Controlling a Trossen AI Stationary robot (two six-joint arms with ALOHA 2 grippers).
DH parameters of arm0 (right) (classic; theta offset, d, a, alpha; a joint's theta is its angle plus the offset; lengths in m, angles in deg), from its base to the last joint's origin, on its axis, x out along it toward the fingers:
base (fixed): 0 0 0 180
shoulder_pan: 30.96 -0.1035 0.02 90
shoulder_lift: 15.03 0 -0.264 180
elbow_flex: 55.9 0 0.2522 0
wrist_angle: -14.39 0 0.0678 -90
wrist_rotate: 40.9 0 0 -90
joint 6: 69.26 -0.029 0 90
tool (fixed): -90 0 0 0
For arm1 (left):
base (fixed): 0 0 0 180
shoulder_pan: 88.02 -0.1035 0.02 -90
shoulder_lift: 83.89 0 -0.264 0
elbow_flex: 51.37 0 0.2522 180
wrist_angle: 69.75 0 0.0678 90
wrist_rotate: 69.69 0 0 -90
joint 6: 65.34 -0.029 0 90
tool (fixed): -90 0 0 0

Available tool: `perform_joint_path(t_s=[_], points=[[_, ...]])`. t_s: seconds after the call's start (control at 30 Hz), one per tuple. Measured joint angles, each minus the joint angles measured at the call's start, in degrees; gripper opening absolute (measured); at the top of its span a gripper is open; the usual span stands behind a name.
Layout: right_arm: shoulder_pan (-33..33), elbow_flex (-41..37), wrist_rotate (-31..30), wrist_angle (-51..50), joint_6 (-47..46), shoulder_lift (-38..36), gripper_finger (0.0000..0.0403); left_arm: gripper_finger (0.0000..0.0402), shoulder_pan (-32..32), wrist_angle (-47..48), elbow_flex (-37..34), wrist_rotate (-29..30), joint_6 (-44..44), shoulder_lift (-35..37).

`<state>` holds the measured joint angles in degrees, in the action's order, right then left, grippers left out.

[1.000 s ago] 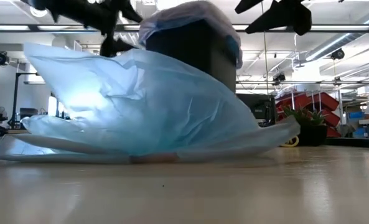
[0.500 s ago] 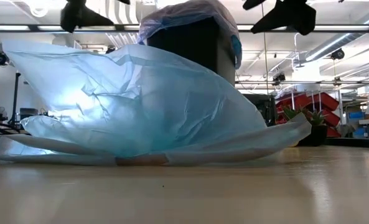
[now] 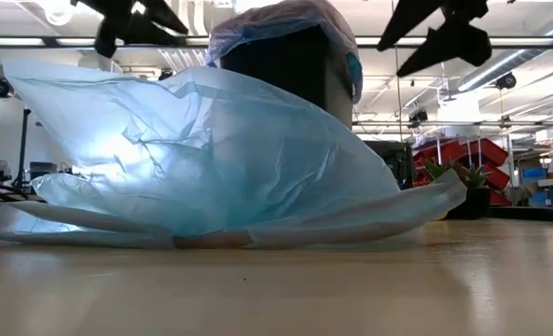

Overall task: Place trash/remove bag and relplace
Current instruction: Remove the pink trash bag from the trash bin

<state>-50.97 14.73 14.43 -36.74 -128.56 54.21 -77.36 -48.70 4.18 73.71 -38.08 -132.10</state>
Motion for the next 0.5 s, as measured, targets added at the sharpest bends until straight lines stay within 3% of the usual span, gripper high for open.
perform_joint_path(t_s=[0.23, 0.37, 0.5], points=[[10.8, -3.5, 11.6, 2.5, -2.0, -4.4, 0.0236, 0.0081, -24.6, 4.7, 0.1, -35.2, 1.3, 5.5], [12.9, -8.2, 17.8, 9.5, -0.2, -10.4, 0.0224, 0.0089, -31.8, 5.2, -0.4, -43.6, 0.0, 5.9], [12.8, -18.2, 15.4, 22.7, -4.7, -17.5, 0.0212, 0.0112, -32.3, 5.7, -0.6, -45.6, -2.2, 6.0]])
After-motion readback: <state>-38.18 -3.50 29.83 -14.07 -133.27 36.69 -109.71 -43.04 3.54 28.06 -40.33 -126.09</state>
